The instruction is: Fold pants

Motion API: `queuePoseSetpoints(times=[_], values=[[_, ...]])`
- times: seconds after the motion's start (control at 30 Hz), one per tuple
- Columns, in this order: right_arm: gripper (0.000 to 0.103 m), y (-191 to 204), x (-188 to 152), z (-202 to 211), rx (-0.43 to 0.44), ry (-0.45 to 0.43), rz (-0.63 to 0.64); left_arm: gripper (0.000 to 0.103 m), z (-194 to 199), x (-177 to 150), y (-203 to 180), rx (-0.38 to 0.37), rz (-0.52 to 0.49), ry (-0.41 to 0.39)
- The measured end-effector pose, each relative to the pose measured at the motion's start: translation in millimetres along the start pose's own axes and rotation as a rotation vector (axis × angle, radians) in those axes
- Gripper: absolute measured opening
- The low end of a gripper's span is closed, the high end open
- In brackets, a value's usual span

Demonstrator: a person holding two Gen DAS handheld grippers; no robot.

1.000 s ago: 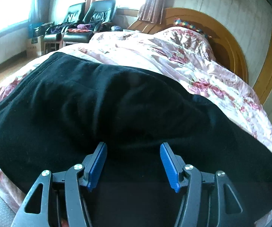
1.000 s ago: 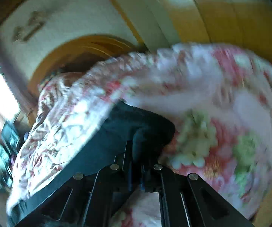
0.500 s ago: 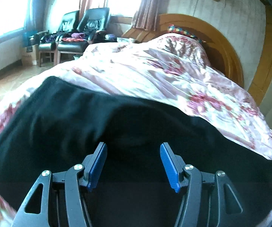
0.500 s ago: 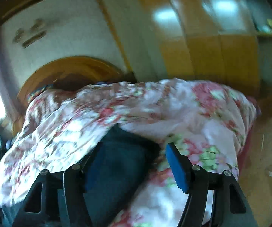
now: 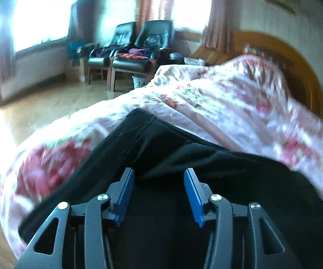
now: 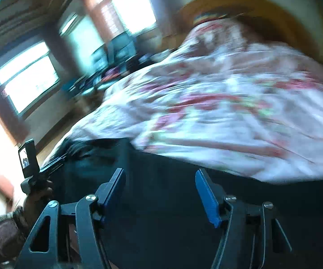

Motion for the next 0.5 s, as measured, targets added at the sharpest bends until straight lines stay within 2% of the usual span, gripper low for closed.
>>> queuePoseSetpoints(times=[0.13, 0.27, 0.33, 0.43, 0.5], values=[[0.062, 32.9, 18.6, -65.8, 0.043, 0.095, -0.024, 0.048, 13.7, -7.8, -8.0, -0.105, 0.044, 0.001], [0.061, 43.6, 25.9, -117.0, 0.071, 0.201, -0.130, 0.048, 14.2, -6.8, -30.6, -0.180, -0.020, -0.002], [0.053, 43.8, 25.3, -141.6, 0.090, 0.284, -0.187, 0.048, 6.7, -8.3, -38.7, -0.200, -0.029, 0.020], [0.038, 39.0, 18.0, -165.6, 0.098, 0.394, -0.229, 0.048, -1.8, -9.1, -39.3, -0.191, -0.021, 0.035], [0.022, 35.0, 15.4, -177.4, 0.076, 0.415, -0.246, 0.048, -4.0, -8.4, -36.6, -0.192, -0.004, 0.031]])
Point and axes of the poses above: each gripper's, at about its wrist camera, not at the fingertips, and z roughly against the way its jaws point, y to its left, x to its top, the point moved 5 cm from there along -z, roughly the way its jaws point, and after that the axes turned 15 degrees about -z, right-handed, at the moved point
